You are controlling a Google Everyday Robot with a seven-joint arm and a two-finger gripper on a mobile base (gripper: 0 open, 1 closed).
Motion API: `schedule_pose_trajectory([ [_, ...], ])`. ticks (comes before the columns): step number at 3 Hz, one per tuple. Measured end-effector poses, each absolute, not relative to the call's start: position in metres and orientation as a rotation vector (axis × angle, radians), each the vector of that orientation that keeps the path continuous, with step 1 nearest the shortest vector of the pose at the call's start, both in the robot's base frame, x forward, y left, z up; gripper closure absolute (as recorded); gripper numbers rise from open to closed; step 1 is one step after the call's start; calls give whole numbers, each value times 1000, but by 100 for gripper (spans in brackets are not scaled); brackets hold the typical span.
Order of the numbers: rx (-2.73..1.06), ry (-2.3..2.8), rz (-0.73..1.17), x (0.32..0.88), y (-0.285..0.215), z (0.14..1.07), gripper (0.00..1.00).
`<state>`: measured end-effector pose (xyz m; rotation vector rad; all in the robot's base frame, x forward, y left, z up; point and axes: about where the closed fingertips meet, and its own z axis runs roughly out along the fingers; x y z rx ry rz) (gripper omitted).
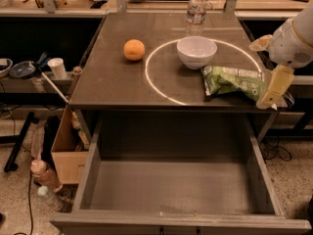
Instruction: Place green jalapeno chip bag into top drawer
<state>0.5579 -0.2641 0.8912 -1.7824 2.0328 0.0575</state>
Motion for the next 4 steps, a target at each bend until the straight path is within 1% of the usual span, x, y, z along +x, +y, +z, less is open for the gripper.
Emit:
schedule_pose_trajectory([
  [1,-1767,2036,54,559,-263,888,0],
  [2,-1728,2050,15,559,-264,871,0],
  [4,-1661,2042,-85,578,-259,835,0],
])
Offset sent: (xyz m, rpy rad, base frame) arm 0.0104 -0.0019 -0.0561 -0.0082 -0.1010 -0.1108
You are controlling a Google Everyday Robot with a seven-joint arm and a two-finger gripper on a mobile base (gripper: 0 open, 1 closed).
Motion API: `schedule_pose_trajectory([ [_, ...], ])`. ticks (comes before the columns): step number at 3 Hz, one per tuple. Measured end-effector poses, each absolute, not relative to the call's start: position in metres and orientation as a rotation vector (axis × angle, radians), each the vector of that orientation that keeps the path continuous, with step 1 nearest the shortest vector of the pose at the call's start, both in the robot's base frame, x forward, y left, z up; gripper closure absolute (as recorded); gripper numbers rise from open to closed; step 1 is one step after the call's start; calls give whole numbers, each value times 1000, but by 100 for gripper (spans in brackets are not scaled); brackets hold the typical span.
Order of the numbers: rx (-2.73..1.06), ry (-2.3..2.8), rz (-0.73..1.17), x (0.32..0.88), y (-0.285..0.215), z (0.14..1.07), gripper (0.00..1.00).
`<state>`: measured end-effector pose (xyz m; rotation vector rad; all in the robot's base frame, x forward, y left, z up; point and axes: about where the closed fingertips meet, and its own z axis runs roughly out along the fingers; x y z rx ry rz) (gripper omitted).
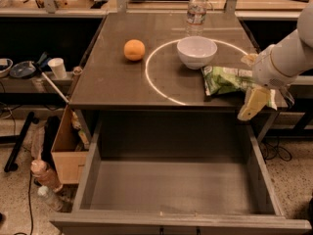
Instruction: Place green jalapeno chip bag into top drawer
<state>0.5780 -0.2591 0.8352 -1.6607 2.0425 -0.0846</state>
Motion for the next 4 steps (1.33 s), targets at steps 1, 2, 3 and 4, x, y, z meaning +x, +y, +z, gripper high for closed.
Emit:
schedule_pose_trajectory([
  [1,-1654,2036,-93,581,-259,836,18],
  [2,-1655,2036,-93,581,-259,836,42],
  [3,-1655,2036,-93,581,-259,836,64],
  [4,-1655,2036,-93,581,-259,836,88],
])
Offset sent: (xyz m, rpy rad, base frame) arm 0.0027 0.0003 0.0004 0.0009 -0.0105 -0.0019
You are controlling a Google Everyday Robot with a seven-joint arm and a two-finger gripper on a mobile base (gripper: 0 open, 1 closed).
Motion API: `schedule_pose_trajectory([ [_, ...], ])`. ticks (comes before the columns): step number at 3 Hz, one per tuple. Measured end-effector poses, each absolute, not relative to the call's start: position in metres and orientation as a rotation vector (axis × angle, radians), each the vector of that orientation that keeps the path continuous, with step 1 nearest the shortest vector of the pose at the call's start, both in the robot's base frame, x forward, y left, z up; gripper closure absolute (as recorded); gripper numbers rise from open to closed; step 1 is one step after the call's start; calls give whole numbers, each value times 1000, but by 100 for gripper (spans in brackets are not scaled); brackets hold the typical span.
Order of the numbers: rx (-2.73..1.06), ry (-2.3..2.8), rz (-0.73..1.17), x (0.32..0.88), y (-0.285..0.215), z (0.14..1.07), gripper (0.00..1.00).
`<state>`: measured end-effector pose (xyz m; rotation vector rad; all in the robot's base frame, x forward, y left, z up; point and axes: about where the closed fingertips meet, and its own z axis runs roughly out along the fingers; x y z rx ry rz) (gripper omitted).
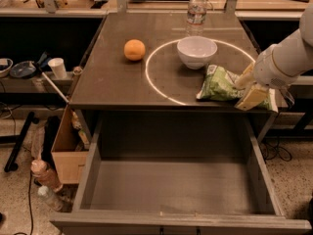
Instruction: Place green jalapeno chip bag into top drawer
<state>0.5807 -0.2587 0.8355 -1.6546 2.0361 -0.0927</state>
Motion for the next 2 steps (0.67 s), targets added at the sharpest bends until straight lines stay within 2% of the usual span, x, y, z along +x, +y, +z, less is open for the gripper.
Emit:
schedule_pose_trajectory([
  [1,-1655,2036,-93,581,-259,836,100],
  [2,-1655,2036,-93,581,-259,835,100],
])
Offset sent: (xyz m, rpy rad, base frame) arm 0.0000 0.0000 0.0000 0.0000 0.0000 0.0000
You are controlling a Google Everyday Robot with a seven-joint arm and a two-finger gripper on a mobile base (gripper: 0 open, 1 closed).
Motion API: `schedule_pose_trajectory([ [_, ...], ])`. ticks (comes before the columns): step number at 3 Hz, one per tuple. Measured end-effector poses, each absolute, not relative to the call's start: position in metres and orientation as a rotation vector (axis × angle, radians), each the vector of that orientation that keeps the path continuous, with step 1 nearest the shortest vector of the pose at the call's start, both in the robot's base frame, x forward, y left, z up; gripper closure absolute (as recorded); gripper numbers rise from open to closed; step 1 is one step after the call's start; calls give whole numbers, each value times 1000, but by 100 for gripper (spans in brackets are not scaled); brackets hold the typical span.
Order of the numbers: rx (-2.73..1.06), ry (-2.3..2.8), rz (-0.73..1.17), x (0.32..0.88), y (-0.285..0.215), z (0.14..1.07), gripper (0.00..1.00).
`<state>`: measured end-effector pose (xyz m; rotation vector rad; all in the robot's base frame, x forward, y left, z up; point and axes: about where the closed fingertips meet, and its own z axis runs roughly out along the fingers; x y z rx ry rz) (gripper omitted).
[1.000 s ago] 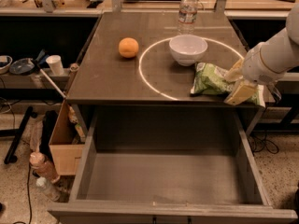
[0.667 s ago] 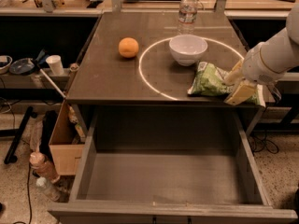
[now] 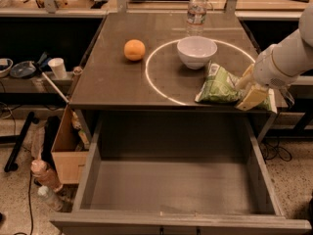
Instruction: Place green jalapeno chip bag into top drawer
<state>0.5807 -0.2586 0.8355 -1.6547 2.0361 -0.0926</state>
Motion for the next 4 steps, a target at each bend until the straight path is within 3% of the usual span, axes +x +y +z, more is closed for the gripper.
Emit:
schedule_pose_trajectory([
  [4,-1604,2012,-80,563,-276,906,100],
])
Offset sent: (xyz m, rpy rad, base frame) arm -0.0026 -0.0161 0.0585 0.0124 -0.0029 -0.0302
